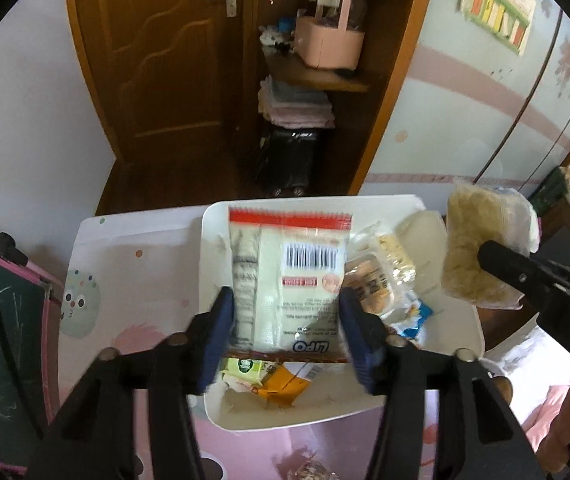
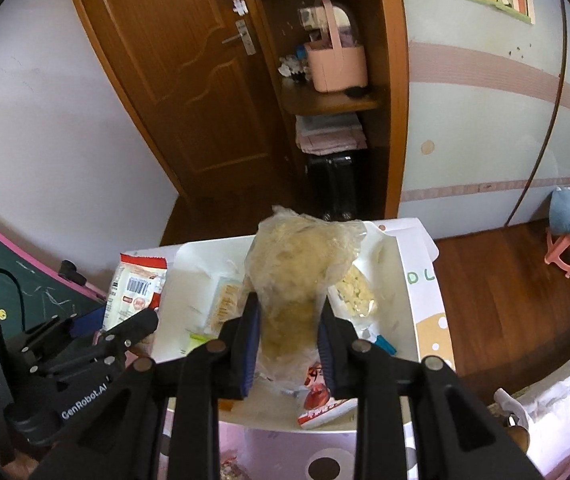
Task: Organize snacks
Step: 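Carry both packs into the white basket and open both tools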
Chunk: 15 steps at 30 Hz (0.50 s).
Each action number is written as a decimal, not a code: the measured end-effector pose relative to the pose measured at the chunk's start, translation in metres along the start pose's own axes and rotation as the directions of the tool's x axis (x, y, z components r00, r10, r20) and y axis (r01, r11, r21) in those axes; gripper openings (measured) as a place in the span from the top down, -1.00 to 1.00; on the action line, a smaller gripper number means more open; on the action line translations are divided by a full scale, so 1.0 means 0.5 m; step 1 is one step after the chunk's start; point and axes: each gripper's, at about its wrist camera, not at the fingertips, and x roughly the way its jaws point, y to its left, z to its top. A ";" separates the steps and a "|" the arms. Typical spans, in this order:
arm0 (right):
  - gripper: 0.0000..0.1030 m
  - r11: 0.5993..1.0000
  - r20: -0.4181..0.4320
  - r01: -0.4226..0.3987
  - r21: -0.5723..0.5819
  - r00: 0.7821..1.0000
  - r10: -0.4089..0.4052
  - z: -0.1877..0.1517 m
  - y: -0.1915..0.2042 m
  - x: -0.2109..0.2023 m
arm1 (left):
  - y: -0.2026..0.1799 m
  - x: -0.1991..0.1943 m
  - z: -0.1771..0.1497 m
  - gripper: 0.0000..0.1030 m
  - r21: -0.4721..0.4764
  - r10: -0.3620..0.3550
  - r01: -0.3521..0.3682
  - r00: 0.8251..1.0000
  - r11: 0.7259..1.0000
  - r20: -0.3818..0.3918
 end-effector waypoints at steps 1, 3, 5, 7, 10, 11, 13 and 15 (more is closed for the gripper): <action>0.45 1.000 -0.008 0.004 0.001 1.000 -0.004 0.001 0.000 0.009 | 0.001 0.008 0.000 -0.50 0.000 0.000 0.000 1.000 1.000 -0.007; 0.39 1.000 -0.019 0.016 -0.003 1.000 -0.016 0.005 -0.001 0.028 | 0.002 0.018 0.000 -0.63 -0.005 0.006 -0.006 1.000 1.000 -0.008; 0.29 0.999 -0.029 0.036 -0.007 0.999 -0.036 0.006 -0.004 0.043 | 0.002 0.029 -0.001 -0.65 -0.006 0.001 -0.001 1.000 1.000 -0.022; 0.18 0.999 -0.037 0.035 -0.003 0.999 -0.035 0.003 -0.006 0.050 | 0.005 0.039 -0.002 -0.65 -0.012 0.004 -0.005 0.999 1.000 -0.038; 0.14 0.999 -0.048 0.031 0.011 0.998 -0.030 -0.001 -0.013 0.056 | 0.009 0.046 -0.008 -0.65 -0.025 0.009 -0.010 0.999 1.000 -0.050; 0.14 0.999 -0.051 0.031 0.014 0.998 -0.030 -0.003 -0.015 0.057 | 0.010 0.047 -0.009 -0.65 -0.028 0.008 -0.010 0.999 1.000 -0.051; 0.14 0.999 -0.059 0.025 0.023 0.998 -0.024 -0.006 -0.018 0.058 | 0.011 0.044 -0.012 -0.65 -0.032 0.009 -0.011 0.999 0.999 -0.049; 0.14 0.999 -0.064 0.026 0.023 0.998 -0.025 -0.009 -0.021 0.058 | 0.010 0.042 -0.014 -0.65 -0.030 0.010 -0.011 0.999 0.999 -0.046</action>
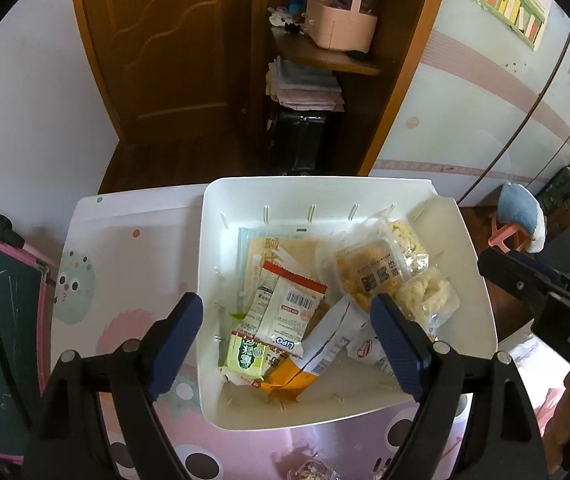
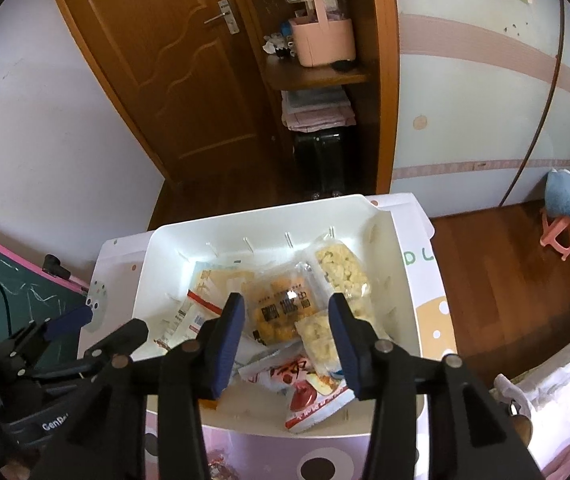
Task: Organize snacks
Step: 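Carry both packs into the white basket and open both tools, then move both tools from the basket down toward the snacks on the cloth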
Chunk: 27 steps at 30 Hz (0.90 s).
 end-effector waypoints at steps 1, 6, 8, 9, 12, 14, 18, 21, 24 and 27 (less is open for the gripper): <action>0.14 1.000 -0.001 0.001 -0.002 1.000 -0.001 -0.003 0.000 -0.001 | 0.003 -0.005 -0.006 -0.65 0.003 -0.001 0.001 1.000 1.000 0.002; 0.14 1.000 -0.004 0.007 -0.003 1.000 -0.007 -0.018 0.001 -0.012 | -0.003 -0.021 -0.016 -0.65 0.010 0.003 -0.004 1.000 1.000 0.014; 0.14 1.000 -0.005 0.005 0.000 1.000 -0.005 -0.026 0.001 -0.020 | -0.006 -0.031 -0.021 -0.65 0.012 0.004 -0.004 1.000 1.000 0.020; 0.14 1.000 -0.004 0.006 0.001 1.000 -0.006 -0.028 0.002 -0.024 | -0.007 -0.037 -0.025 -0.65 0.016 0.005 -0.006 1.000 1.000 0.025; 0.14 1.000 0.004 0.004 0.000 1.000 -0.004 -0.040 0.004 -0.042 | -0.013 -0.063 -0.036 -0.65 0.032 0.014 -0.016 0.999 0.999 0.048; 0.14 1.000 0.014 0.004 -0.001 1.000 -0.003 -0.052 0.007 -0.058 | -0.015 -0.085 -0.044 -0.65 0.042 0.019 -0.022 0.998 0.999 0.067; 0.14 1.000 0.023 0.001 0.001 1.000 -0.001 -0.076 0.012 -0.086 | -0.014 -0.131 -0.069 -0.65 0.052 0.016 -0.022 0.995 0.998 0.097; 0.14 1.000 0.027 0.004 0.001 1.000 -0.004 -0.106 0.020 -0.112 | -0.009 -0.164 -0.089 -0.66 0.062 0.015 -0.022 0.994 0.998 0.112; 0.14 1.000 0.029 0.009 -0.002 1.000 -0.009 -0.135 0.028 -0.135 | -0.004 -0.199 -0.116 -0.66 0.079 0.017 -0.027 0.991 0.997 0.131; 0.14 1.000 0.028 0.013 -0.003 1.000 -0.012 -0.168 0.037 -0.160 | 0.007 -0.234 -0.143 -0.66 0.090 0.017 -0.030 0.989 0.995 0.147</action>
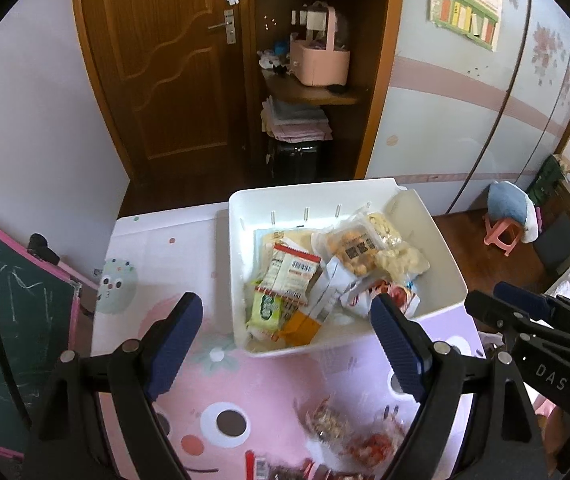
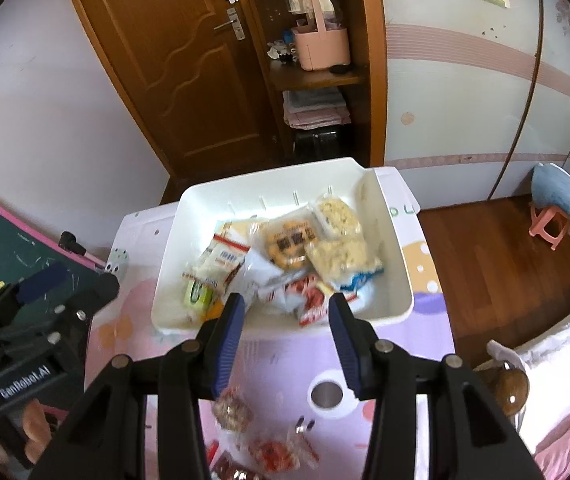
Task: Organize snacks
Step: 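Move both tools from the basket down toward the snacks on the cloth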
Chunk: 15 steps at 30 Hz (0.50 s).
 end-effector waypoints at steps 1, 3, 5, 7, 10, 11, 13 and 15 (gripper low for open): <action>0.14 1.000 -0.001 0.002 0.000 1.000 -0.002 -0.013 0.003 -0.009 | 0.002 -0.009 -0.006 -0.66 0.001 0.001 -0.001 1.000 1.000 0.003; 0.14 1.000 -0.001 0.005 -0.002 1.000 -0.005 -0.036 0.007 -0.024 | 0.014 -0.035 -0.028 -0.66 0.001 -0.001 0.001 1.000 1.000 0.014; 0.14 1.000 -0.001 0.009 -0.005 1.000 -0.009 -0.063 0.012 -0.040 | 0.024 -0.054 -0.049 -0.70 0.003 0.001 -0.001 1.000 1.000 0.018; 0.14 1.000 -0.005 0.010 -0.006 1.000 -0.010 -0.087 0.014 -0.051 | 0.033 -0.068 -0.074 -0.73 0.010 0.007 -0.007 1.000 1.000 0.020; 0.14 1.000 -0.019 0.016 -0.010 1.000 -0.017 -0.129 0.017 -0.061 | 0.043 -0.078 -0.108 -0.74 0.020 0.013 -0.013 1.000 1.000 0.007; 0.14 1.000 -0.026 0.018 -0.010 0.999 -0.018 -0.144 0.016 -0.061 | 0.048 -0.077 -0.120 -0.74 0.022 0.014 -0.014 1.000 1.000 -0.003; 0.14 1.000 -0.045 0.020 -0.007 0.999 -0.021 -0.176 0.016 -0.057 | 0.056 -0.075 -0.149 -0.74 0.025 0.017 -0.016 1.000 1.000 -0.026; 0.14 1.000 -0.071 0.023 0.004 0.997 -0.023 -0.214 0.016 -0.052 | 0.064 -0.069 -0.179 -0.74 0.028 0.017 -0.016 0.999 0.999 -0.051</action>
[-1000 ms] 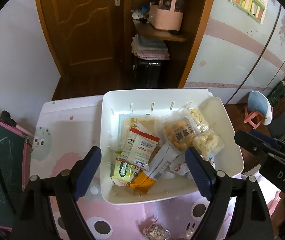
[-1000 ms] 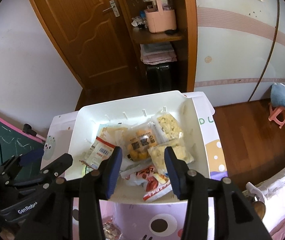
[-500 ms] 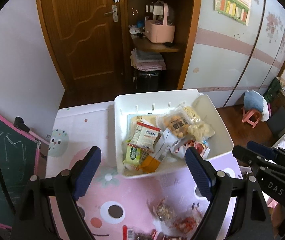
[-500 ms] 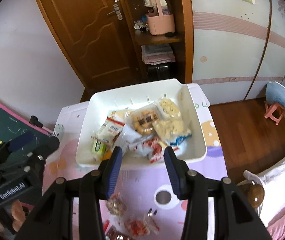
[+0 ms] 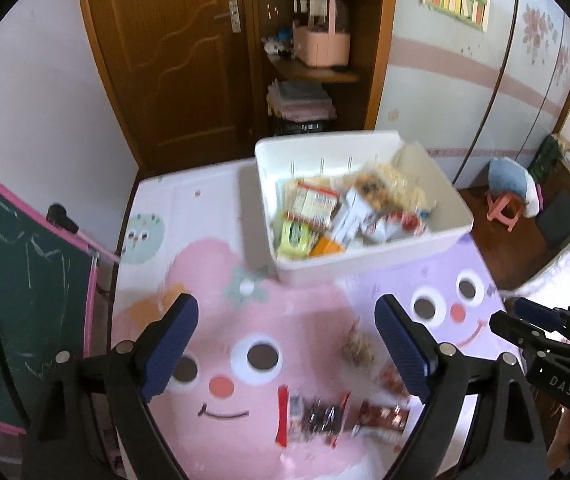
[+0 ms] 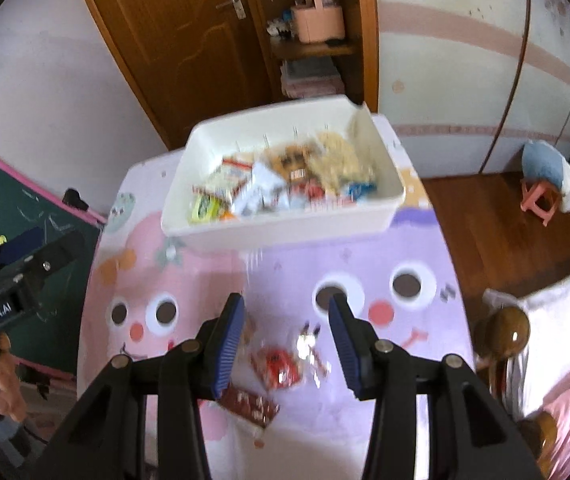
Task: Organize snacks
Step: 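Move both tools from the basket down toward the snacks on the cloth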
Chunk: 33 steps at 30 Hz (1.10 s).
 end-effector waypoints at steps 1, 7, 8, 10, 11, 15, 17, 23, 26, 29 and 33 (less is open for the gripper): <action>0.14 1.000 -0.014 -0.002 0.008 1.000 0.002 -0.018 -0.001 0.005 | 0.003 0.006 -0.017 -0.74 0.003 -0.001 0.001 1.000 1.000 -0.016; 0.14 0.999 -0.079 -0.007 0.038 0.997 0.010 -0.100 0.004 0.040 | 0.005 0.058 -0.105 -0.74 0.025 -0.007 0.010 0.993 1.000 -0.117; 0.14 0.999 -0.087 -0.010 0.042 0.996 0.014 -0.113 0.004 0.047 | 0.003 0.071 -0.120 -0.74 0.032 -0.008 0.013 0.991 0.999 -0.136; 0.14 0.999 -0.100 -0.016 0.047 0.995 0.021 -0.130 0.003 0.057 | -0.003 0.093 -0.148 -0.74 0.047 -0.014 0.022 0.985 0.999 -0.174; 0.14 0.998 -0.107 -0.019 0.052 0.994 0.024 -0.139 0.002 0.065 | -0.005 0.106 -0.162 -0.74 0.054 -0.014 0.024 0.981 0.998 -0.192; 0.14 0.998 -0.124 -0.027 0.055 0.992 0.034 -0.158 -0.001 0.086 | -0.009 0.165 -0.215 -0.74 0.043 -0.032 0.046 0.958 0.998 -0.284; 0.14 0.999 -0.128 -0.027 0.042 0.991 0.032 -0.164 0.002 0.098 | -0.009 0.191 -0.237 -0.73 0.014 -0.062 0.071 0.944 0.997 -0.323; 0.14 0.999 -0.135 -0.045 0.006 0.990 0.045 -0.169 0.009 0.131 | -0.018 0.243 -0.267 -0.65 -0.029 -0.114 0.111 0.922 0.993 -0.370; 0.14 0.999 -0.141 -0.049 -0.006 0.989 0.048 -0.162 0.013 0.149 | -0.034 0.262 -0.273 -0.57 -0.002 -0.105 0.113 0.918 0.994 -0.384; 0.14 0.999 -0.147 -0.052 -0.011 0.988 0.050 -0.154 0.013 0.167 | -0.047 0.273 -0.278 -0.56 0.021 -0.102 0.119 0.916 0.993 -0.389; 0.12 0.998 -0.180 -0.049 -0.032 0.983 0.042 -0.145 0.018 0.204 | -0.059 0.292 -0.280 -0.45 0.033 -0.095 0.118 0.911 0.992 -0.400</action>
